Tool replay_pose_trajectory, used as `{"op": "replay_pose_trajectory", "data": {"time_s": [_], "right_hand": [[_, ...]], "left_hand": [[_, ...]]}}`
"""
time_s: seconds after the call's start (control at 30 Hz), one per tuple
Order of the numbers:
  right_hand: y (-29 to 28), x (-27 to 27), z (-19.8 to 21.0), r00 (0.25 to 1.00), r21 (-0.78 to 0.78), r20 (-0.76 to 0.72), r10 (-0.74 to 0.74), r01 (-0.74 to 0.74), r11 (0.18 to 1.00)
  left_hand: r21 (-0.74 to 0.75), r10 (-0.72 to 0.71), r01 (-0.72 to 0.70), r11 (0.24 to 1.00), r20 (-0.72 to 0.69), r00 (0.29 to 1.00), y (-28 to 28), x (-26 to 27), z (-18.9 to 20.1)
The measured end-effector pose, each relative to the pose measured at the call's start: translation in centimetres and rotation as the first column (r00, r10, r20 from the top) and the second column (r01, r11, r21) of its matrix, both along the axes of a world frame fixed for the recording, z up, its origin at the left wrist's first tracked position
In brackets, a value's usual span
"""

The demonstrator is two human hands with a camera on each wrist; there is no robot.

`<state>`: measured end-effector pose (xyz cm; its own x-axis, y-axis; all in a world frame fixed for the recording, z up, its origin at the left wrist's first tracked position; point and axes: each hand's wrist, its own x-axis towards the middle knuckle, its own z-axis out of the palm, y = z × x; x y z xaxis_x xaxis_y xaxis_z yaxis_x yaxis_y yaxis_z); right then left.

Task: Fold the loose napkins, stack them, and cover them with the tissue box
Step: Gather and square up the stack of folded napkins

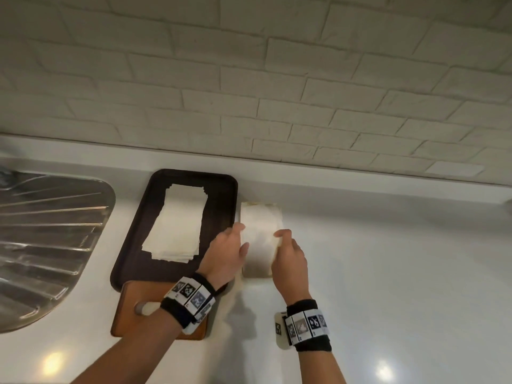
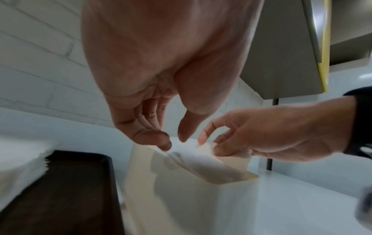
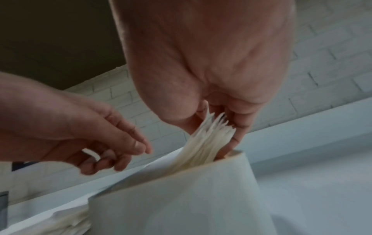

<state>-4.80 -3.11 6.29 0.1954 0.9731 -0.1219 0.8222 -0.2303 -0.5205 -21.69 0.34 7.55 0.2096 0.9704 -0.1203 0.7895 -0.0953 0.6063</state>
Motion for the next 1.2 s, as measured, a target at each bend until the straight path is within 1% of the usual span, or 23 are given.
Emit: {"op": "replay_pose_trajectory", "data": {"time_s": [0.1, 0.17, 0.23, 0.27, 0.3, 0.33, 0.37, 0.4, 0.43, 0.5, 0.6, 0.67, 0.77, 0.8, 0.83, 0.87, 0.9, 0.93, 1.0, 1.03, 1.1, 1.17, 1.2], "right_hand": [[-0.5, 0.8, 0.0, 0.999, 0.056, 0.010, 0.032, -0.032, 0.998], [-0.9, 1.5, 0.4, 0.994, 0.211, 0.106, 0.009, -0.032, 0.977], [-1.1, 1.3, 0.5, 0.988, 0.335, 0.152, 0.041, -0.091, 0.938], [-1.1, 0.8, 0.4, 0.981, 0.321, 0.154, 0.116, -0.160, 0.933], [-1.2, 0.2, -0.1, 0.962, 0.252, 0.170, 0.214, -0.252, 0.934], [-1.5, -0.5, -0.7, 0.927, 0.145, 0.197, 0.319, -0.350, 0.926], [-1.8, -1.0, -1.5, 0.889, 0.029, 0.211, 0.407, -0.422, 0.906], [-2.1, -1.3, -2.1, 0.867, -0.056, 0.203, 0.455, -0.453, 0.890], [-2.5, -1.5, -2.5, 0.861, -0.113, 0.195, 0.469, -0.456, 0.883], [-3.0, -1.2, -2.7, 0.853, -0.157, 0.205, 0.480, -0.455, 0.877], [-3.4, -1.4, -2.4, 0.815, -0.180, 0.286, 0.504, -0.470, 0.864], [-2.8, -1.7, -2.1, 0.799, -0.192, 0.320, 0.510, -0.472, 0.860], [-0.6, -1.3, -0.8, 0.801, -0.287, 0.315, 0.509, -0.430, 0.856], [-0.1, -1.3, -0.1, 0.813, -0.297, 0.317, 0.488, -0.404, 0.865], [0.2, -1.3, 0.7, 0.839, -0.278, 0.314, 0.444, -0.366, 0.888], [0.4, -1.5, 1.2, 0.874, -0.217, 0.308, 0.375, -0.320, 0.922], [0.4, -2.0, 1.7, 0.913, -0.103, 0.289, 0.287, -0.268, 0.958], [0.3, -2.8, 2.2, 0.950, 0.033, 0.241, 0.198, -0.212, 0.977], [0.6, -4.9, 2.7, 0.993, 0.230, 0.061, 0.101, -0.113, 0.967], [1.2, -6.3, 2.5, 0.995, 0.266, -0.026, 0.100, -0.090, 0.960], [3.0, -9.4, 1.7, 0.981, 0.241, -0.136, 0.138, -0.103, 0.965], [5.3, -12.4, -0.3, 0.972, 0.154, -0.180, 0.150, -0.122, 0.980], [6.4, -13.8, -1.4, 0.970, 0.074, -0.200, 0.136, -0.124, 0.990]], "left_hand": [[0.156, -0.037, 0.039, 0.987, -0.014, 0.999, 1.6, -0.4, 0.2], [0.256, -0.114, 0.114, 0.960, -0.014, 0.993, 2.9, -0.4, 0.9], [0.310, -0.250, 0.253, 0.916, -0.053, 0.967, 4.3, 0.1, 1.1], [0.288, -0.338, 0.352, 0.891, -0.098, 0.936, 5.2, 0.5, 0.5], [0.232, -0.424, 0.457, 0.858, -0.180, 0.887, 6.0, 1.2, -0.2], [0.148, -0.497, 0.550, 0.822, -0.286, 0.819, 6.7, 2.0, -0.9], [0.033, -0.546, 0.605, 0.795, -0.394, 0.739, 7.4, 2.8, -1.7], [-0.074, -0.574, 0.615, 0.785, -0.458, 0.678, 8.0, 3.4, -2.2], [-0.149, -0.582, 0.591, 0.793, -0.474, 0.661, 8.2, 3.9, -2.4], [-0.211, -0.572, 0.547, 0.810, -0.489, 0.659, 8.9, 4.7, -2.8], [-0.211, -0.550, 0.532, 0.820, -0.549, 0.630, 9.4, 5.9, -3.6], [-0.220, -0.553, 0.530, 0.819, -0.550, 0.626, 9.8, 6.2, -4.1], [-0.225, -0.563, 0.533, 0.816, -0.520, 0.642, 10.1, 5.6, -3.4], [-0.202, -0.555, 0.529, 0.824, -0.476, 0.683, 9.9, 5.0, -2.7], [-0.152, -0.519, 0.505, 0.850, -0.403, 0.754, 9.6, 4.2, -2.0], [-0.072, -0.444, 0.443, 0.893, -0.296, 0.846, 9.2, 3.2, -1.3], [0.019, -0.339, 0.348, 0.937, -0.177, 0.924, 8.7, 1.9, -0.7], [0.117, -0.221, 0.229, 0.966, -0.076, 0.972, 8.2, 0.2, -0.2], [0.263, -0.016, -0.002, 0.965, 0.065, 0.998, 7.4, -3.7, 0.3], [0.287, 0.072, -0.099, 0.953, 0.103, 0.992, 7.2, -5.9, 0.1], [0.275, 0.212, -0.235, 0.932, 0.110, 0.971, 7.1, -10.5, -0.9], [0.234, 0.298, -0.298, 0.926, 0.032, 0.954, 7.3, -14.5, -2.1], [0.195, 0.320, -0.308, 0.931, -0.032, 0.947, 7.2, -15.9, -2.8]]}}
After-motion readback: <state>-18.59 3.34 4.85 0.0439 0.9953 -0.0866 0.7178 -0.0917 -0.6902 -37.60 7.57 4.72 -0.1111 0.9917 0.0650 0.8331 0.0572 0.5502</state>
